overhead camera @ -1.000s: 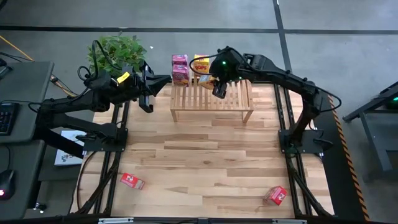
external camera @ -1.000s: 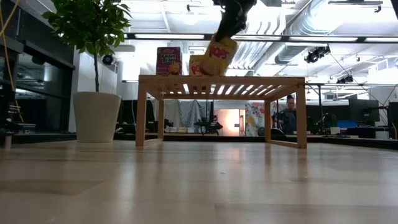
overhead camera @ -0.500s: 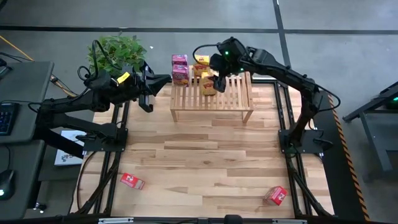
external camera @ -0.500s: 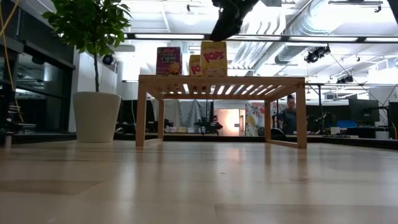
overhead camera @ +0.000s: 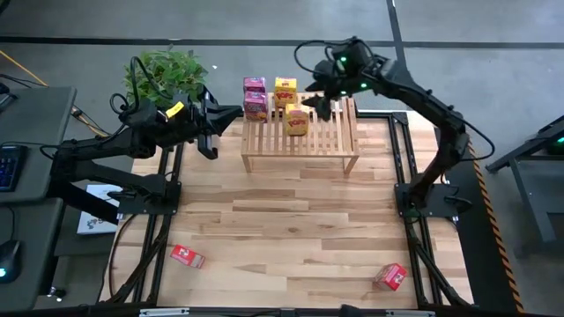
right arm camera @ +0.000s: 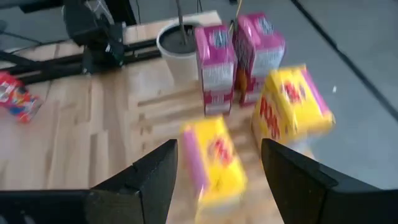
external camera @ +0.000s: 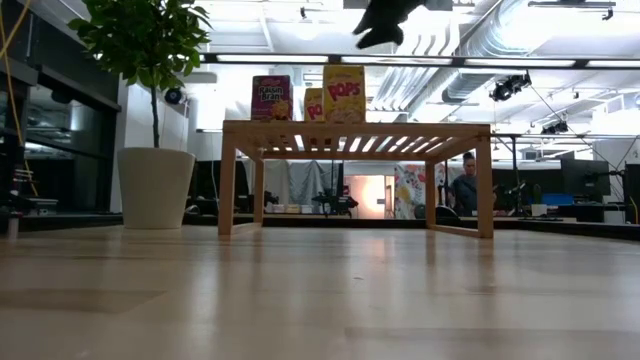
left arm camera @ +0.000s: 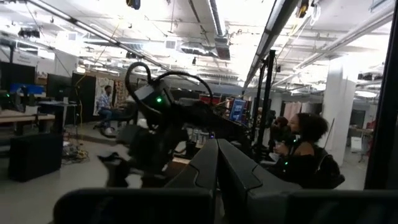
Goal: Stack cereal on shelf
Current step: Put the yellow cereal box aligned with the other yellow cereal box on the shelf
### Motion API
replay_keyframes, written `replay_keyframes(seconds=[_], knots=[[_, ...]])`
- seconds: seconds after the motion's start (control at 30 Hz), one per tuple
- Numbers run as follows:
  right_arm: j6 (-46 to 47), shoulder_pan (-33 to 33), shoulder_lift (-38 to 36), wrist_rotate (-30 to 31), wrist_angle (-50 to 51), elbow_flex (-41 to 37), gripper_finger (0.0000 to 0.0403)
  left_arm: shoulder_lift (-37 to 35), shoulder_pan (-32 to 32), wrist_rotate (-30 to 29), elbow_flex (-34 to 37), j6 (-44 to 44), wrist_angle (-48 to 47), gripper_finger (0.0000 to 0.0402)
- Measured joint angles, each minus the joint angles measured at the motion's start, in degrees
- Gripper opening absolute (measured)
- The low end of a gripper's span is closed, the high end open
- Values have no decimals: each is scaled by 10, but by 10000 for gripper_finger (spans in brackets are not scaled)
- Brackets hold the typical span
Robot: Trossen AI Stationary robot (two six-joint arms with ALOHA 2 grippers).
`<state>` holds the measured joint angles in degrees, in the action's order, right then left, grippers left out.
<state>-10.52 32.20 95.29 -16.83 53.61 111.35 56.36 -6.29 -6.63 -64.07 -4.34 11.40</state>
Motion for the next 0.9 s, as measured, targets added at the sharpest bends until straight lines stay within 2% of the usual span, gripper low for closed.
replay_keyframes(seconds=[0.13, 0.27, 0.4, 0.53, 0.6, 0.67, 0.9], knots=[[2, 13, -48, -5, 50, -35, 224, 0, 0, -3, 0, 15, 0, 0], [32, 16, -145, -6, 1, -195, 224, 0, 0, -15, 0, 15, 0, 0], [112, 14, -251, -23, -172, -400, 224, 0, 0, -16, 0, 16, 0, 0], [155, 5, -295, -37, -401, -548, 226, 0, -1, -17, 0, 16, 0, 0], [186, 6, -288, -41, -469, -574, 231, 0, -1, -17, 0, 16, 0, 0], [193, 11, -269, -42, -487, -580, 241, 0, -1, -17, 0, 16, 0, 0], [93, 13, -185, -34, -477, -505, 285, 0, -1, -16, 0, 15, -1, 1]])
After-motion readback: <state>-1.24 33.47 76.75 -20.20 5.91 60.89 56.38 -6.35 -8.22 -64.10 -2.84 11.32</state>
